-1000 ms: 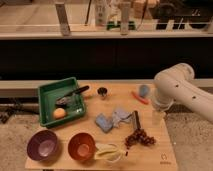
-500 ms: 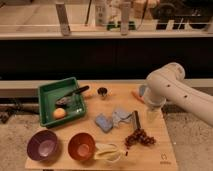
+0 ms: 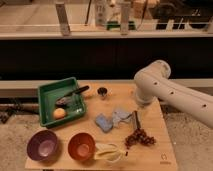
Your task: Place brush in table surface
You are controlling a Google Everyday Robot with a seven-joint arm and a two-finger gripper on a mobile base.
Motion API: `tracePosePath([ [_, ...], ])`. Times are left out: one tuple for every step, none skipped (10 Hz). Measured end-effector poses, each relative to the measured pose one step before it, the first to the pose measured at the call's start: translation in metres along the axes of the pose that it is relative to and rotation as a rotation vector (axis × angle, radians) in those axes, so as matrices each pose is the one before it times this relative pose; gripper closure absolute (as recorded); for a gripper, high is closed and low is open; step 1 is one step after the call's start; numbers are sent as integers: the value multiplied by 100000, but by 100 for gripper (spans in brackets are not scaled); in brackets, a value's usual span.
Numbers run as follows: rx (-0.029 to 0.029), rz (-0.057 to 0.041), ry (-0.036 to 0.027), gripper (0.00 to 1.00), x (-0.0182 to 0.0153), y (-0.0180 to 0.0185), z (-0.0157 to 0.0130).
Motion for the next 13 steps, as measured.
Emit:
tracePosePath([
  [166, -942, -592, 20, -1189, -398, -21],
  [59, -1424, -308, 20, -1186, -482, 86],
  [-59, -899, 49, 20, -442, -191, 33],
  [-83, -1095, -10, 20, -359, -222, 43],
  [129, -1842, -298, 20, -719, -411, 66],
  [22, -963, -332, 20, -600, -216, 108],
  [50, -152, -715, 20, -673, -251, 221],
  [185, -475, -547, 20, -583, -373, 141],
  [24, -786, -440, 20, -629, -371, 176],
  [27, -676, -322, 20, -442, -327, 147],
  [-12, -572, -318, 20, -294, -260, 122],
  [-21, -1351, -606, 20, -842, -549, 392],
  [159, -977, -639, 20, -838, -636, 287],
])
